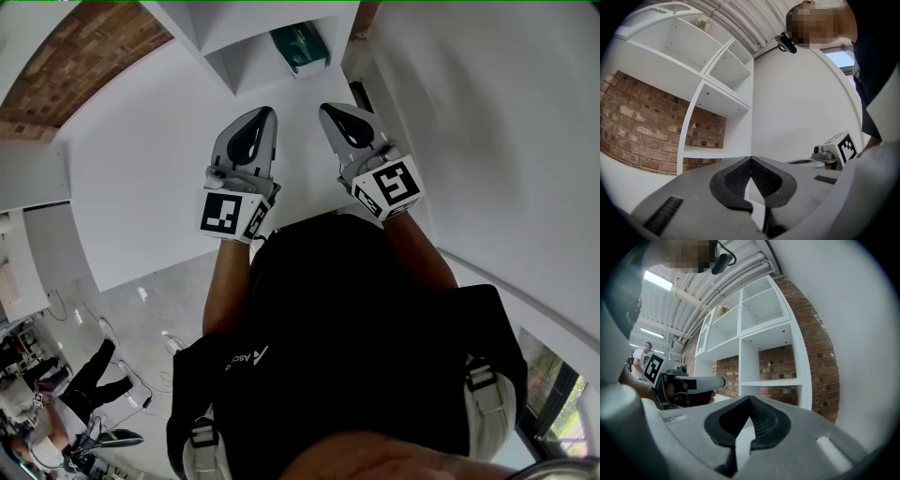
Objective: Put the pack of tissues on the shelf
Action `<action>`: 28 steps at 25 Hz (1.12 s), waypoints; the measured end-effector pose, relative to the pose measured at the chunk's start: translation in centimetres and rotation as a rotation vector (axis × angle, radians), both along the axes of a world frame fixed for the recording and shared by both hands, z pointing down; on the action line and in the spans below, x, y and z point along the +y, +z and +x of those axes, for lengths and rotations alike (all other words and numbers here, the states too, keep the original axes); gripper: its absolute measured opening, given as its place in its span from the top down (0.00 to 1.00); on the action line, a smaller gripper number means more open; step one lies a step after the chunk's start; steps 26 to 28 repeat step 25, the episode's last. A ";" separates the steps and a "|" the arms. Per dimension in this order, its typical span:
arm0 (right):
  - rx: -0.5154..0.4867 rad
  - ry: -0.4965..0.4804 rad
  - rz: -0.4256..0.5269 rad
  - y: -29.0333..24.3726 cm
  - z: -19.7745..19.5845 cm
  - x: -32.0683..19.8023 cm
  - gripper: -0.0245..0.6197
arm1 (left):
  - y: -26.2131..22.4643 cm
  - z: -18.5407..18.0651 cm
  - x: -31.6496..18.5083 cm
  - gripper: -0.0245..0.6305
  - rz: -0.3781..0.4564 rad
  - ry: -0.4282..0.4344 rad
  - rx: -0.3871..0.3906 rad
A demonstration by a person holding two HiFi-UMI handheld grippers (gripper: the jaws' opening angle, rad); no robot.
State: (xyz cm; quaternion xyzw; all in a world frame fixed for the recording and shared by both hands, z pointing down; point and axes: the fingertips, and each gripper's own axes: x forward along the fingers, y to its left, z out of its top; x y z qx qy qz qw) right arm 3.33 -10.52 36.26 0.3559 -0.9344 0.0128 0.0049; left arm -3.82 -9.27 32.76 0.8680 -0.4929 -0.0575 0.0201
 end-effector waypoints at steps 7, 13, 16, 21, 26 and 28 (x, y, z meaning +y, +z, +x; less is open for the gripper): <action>0.009 -0.001 -0.009 0.5 0.4 0.2 0.96 | 0.3 0.7 -0.2 0.96 -0.008 0.015 -0.004; 0.012 0.001 -0.011 0.7 0.7 0.3 0.96 | 0.4 1.1 -0.4 0.96 -0.015 0.025 -0.007; 0.014 0.001 -0.012 0.8 0.8 0.3 0.96 | 0.5 1.2 -0.4 0.96 -0.015 0.026 -0.007; 0.011 -0.001 -0.014 0.9 0.9 0.5 0.96 | 0.6 1.2 -0.2 0.96 -0.016 0.026 -0.010; 0.012 -0.001 -0.016 1.1 1.0 0.6 0.96 | 0.6 1.3 -0.2 0.96 -0.012 0.025 -0.008; 0.012 -0.001 -0.016 1.1 1.0 0.6 0.96 | 0.6 1.3 -0.2 0.96 -0.012 0.025 -0.008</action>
